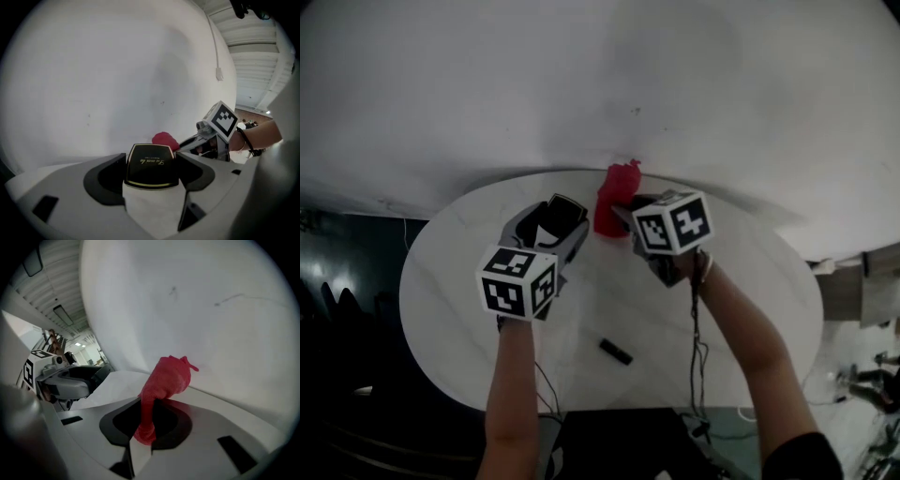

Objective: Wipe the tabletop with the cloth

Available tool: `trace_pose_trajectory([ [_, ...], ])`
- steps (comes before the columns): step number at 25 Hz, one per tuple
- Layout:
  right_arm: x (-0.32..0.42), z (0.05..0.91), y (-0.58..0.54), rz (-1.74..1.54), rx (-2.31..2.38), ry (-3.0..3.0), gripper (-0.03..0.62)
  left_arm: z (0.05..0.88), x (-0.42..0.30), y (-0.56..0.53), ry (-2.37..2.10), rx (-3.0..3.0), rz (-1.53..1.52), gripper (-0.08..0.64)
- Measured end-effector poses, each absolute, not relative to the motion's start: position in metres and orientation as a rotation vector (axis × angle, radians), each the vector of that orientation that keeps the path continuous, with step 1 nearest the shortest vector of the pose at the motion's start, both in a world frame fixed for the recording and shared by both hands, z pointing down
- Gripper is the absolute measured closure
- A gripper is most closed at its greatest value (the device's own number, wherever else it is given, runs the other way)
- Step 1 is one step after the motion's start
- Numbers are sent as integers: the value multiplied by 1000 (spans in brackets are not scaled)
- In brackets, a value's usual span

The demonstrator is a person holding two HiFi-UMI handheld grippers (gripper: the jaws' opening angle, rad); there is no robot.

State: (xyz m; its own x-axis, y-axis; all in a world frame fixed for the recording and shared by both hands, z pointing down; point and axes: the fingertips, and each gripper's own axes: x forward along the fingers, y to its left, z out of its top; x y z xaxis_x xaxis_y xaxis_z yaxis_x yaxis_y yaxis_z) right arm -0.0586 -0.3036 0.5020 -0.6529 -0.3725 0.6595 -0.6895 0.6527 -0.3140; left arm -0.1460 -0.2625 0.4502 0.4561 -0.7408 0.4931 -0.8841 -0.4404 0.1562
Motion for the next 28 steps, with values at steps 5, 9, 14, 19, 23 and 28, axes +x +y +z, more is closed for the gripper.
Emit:
trace_pose_trajectory([
  [5,-129,522,-298,682,750,-2314,546,455,-193,-242,-1450,2238,510,224],
  [9,-136,542,-295,679,748,-2279,546,459,-204,-232,-1470,2212,514,224],
  [14,-97,549,-299,647,793,-2236,546,462,-182,-239,-1414,2246,517,224],
  [19,-18,550,-298,618,902,-2176,546,461,-136,-247,-1326,2312,513,224],
  [23,58,551,-302,612,1038,-2096,546,465,-96,-254,-1248,2366,527,224],
  [28,152,552,-297,655,1205,-1995,546,468,-44,-258,-1152,2411,540,224],
])
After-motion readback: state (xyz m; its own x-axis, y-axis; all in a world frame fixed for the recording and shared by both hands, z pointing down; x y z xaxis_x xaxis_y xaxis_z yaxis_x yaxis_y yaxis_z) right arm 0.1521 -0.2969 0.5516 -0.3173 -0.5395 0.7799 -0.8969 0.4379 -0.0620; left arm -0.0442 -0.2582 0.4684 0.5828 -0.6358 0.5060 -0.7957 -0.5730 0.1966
